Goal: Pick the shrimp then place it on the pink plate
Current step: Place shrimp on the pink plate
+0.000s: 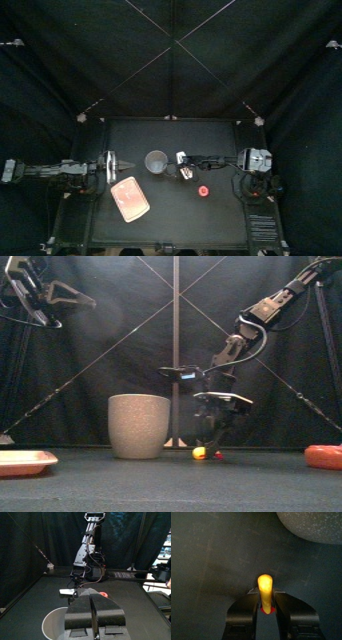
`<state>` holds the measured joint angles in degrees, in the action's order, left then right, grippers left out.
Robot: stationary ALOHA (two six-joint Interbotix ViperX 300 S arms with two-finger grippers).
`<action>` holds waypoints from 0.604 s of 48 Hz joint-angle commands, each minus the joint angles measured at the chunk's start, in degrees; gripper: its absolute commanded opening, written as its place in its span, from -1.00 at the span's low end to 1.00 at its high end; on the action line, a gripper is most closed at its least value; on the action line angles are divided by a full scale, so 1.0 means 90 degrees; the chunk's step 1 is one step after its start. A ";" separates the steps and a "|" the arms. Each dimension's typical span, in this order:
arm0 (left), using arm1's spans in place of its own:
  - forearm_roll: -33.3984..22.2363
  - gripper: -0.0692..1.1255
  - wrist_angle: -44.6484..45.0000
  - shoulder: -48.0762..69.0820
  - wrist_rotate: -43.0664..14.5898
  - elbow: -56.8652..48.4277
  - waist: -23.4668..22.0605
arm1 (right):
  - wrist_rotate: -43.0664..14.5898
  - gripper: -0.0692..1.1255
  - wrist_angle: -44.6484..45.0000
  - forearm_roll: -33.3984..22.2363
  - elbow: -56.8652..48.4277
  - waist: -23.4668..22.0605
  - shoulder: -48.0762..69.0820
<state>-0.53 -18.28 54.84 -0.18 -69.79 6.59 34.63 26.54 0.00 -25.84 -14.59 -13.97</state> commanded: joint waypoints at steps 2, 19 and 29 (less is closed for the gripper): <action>0.0010 -0.72 -0.0068 -0.0029 -0.0010 0.0049 0.0010 | -0.0059 0.04 0.0000 0.0039 0.0117 -0.0010 0.0176; 0.0010 -0.72 -0.0068 -0.0029 -0.0010 0.0010 0.0010 | -0.0137 0.05 0.0020 0.0820 0.0176 0.0742 0.0928; 0.0000 -0.72 -0.0078 -0.0029 -0.0010 0.0010 0.0010 | -0.0156 0.05 -0.0166 0.1533 0.0342 0.1377 0.1104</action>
<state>-0.53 -18.37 54.84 -0.18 -70.40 6.59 33.31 26.19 11.51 -24.61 -3.69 -6.50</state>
